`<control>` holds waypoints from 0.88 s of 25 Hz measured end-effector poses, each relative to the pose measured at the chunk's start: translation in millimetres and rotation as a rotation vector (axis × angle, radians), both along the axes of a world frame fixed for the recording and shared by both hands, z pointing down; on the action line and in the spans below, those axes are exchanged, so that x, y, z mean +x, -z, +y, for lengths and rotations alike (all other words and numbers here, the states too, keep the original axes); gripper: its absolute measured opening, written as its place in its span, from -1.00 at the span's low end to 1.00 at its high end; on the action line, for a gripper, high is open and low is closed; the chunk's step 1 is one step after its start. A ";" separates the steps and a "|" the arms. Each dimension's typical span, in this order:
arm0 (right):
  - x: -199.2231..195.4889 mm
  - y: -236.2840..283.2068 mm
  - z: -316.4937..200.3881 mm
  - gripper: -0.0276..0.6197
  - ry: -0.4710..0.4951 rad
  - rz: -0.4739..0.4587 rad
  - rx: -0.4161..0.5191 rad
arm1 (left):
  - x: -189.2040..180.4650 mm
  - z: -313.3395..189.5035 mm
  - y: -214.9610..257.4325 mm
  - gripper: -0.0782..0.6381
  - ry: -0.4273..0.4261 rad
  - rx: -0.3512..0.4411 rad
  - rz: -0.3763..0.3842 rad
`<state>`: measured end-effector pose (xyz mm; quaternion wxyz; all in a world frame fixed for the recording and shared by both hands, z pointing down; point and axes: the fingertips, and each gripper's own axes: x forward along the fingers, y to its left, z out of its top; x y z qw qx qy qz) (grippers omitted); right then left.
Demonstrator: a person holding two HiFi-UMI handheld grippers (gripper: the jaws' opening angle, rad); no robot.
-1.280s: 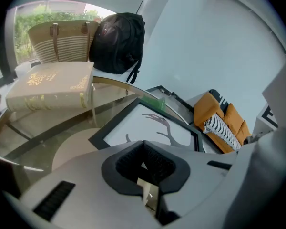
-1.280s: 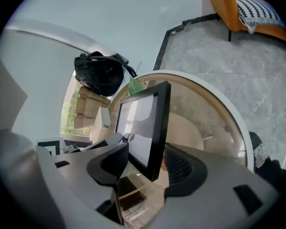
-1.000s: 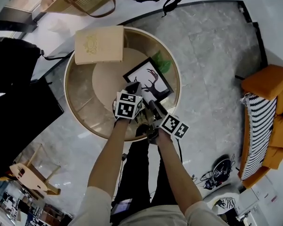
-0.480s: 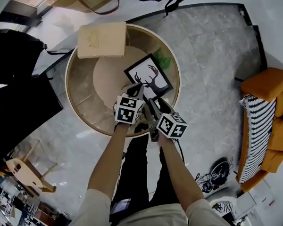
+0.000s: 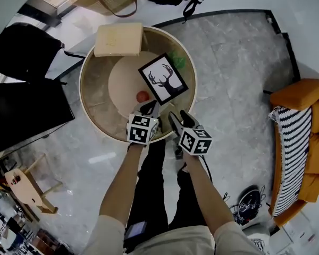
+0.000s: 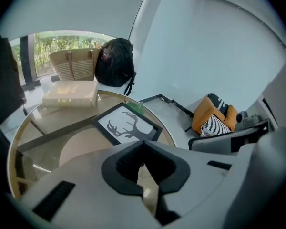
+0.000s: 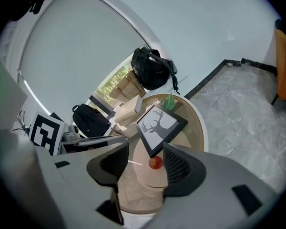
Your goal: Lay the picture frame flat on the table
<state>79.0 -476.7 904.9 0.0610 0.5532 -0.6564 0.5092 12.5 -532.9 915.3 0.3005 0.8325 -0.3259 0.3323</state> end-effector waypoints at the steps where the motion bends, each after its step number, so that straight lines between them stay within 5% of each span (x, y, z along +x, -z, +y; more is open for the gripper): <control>1: 5.5 10.2 9.4 -0.22 0.018 0.016 0.021 | 0.2 11.7 10.6 -0.72 0.002 0.012 -0.005; 7: 46.3 113.0 76.8 -0.22 0.115 0.106 0.165 | 12.7 96.0 118.1 -0.72 -0.005 0.111 -0.037; 14: 70.7 226.1 222.4 -0.22 0.233 0.156 0.307 | 55.8 241.5 243.3 -0.72 0.023 0.216 0.022; 22: 74.0 323.5 304.8 -0.22 0.222 0.159 0.387 | 73.0 333.1 350.5 -0.72 0.074 0.262 0.078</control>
